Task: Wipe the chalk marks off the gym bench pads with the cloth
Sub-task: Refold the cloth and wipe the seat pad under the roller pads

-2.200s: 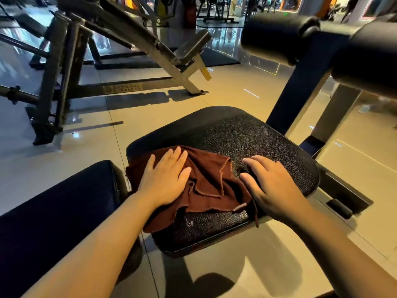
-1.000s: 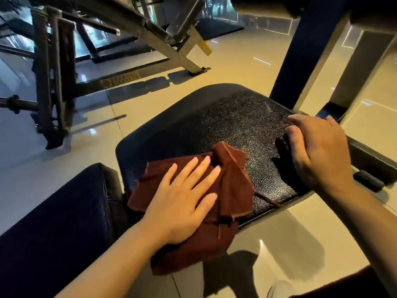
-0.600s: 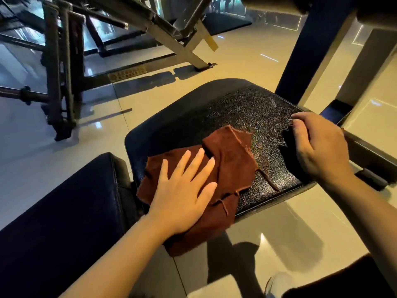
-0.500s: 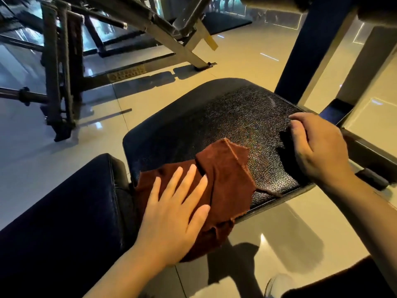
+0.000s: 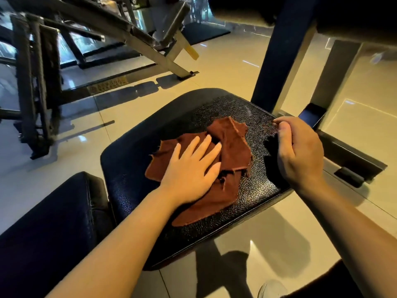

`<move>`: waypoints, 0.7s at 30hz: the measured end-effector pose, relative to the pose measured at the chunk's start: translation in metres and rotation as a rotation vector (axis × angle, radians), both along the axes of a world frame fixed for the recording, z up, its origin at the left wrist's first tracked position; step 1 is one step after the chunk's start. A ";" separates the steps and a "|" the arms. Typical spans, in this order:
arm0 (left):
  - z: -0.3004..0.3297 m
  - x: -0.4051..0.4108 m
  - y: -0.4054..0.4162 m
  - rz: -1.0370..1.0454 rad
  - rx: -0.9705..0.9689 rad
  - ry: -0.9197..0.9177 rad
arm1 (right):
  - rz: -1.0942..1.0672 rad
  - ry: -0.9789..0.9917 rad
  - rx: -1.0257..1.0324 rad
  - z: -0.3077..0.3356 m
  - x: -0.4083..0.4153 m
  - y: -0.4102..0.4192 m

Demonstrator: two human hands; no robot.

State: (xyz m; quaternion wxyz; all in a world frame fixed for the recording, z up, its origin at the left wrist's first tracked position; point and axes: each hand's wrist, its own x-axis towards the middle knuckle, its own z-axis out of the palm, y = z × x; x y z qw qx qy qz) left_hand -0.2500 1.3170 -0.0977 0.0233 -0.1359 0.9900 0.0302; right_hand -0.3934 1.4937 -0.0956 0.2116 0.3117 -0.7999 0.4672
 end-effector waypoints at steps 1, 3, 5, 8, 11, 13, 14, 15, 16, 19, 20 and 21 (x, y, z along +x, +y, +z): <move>-0.001 0.016 0.006 -0.028 0.005 0.011 | 0.007 -0.002 -0.008 0.001 0.001 0.000; -0.006 0.048 0.021 -0.081 -0.011 0.055 | 0.019 -0.012 -0.019 0.003 0.001 0.001; -0.006 0.066 0.031 -0.104 -0.019 0.097 | -0.008 0.034 0.006 0.004 -0.003 0.004; -0.001 0.035 0.030 -0.116 0.033 0.026 | -0.134 0.033 -0.002 0.005 -0.014 0.011; 0.008 -0.032 0.029 -0.137 0.052 0.016 | -0.135 -0.175 -0.072 0.001 -0.015 0.007; 0.010 -0.074 0.020 -0.125 0.097 0.058 | -0.124 -0.170 -0.090 -0.002 -0.013 0.004; 0.012 -0.093 0.014 -0.123 0.098 0.071 | -0.123 -0.147 -0.103 -0.002 -0.012 0.003; 0.012 -0.110 0.008 -0.121 0.093 0.073 | -0.124 -0.135 -0.117 -0.002 -0.013 0.002; 0.012 -0.124 0.003 -0.118 0.096 0.078 | -0.126 -0.132 -0.126 -0.002 -0.015 0.002; 0.010 -0.151 -0.006 -0.089 0.116 0.110 | -0.122 -0.146 -0.139 -0.003 -0.017 0.001; 0.009 -0.153 -0.005 -0.085 0.120 0.110 | -0.112 -0.154 -0.136 -0.003 -0.017 0.001; 0.009 -0.151 -0.004 -0.086 0.118 0.106 | -0.101 -0.162 -0.140 -0.002 -0.016 0.001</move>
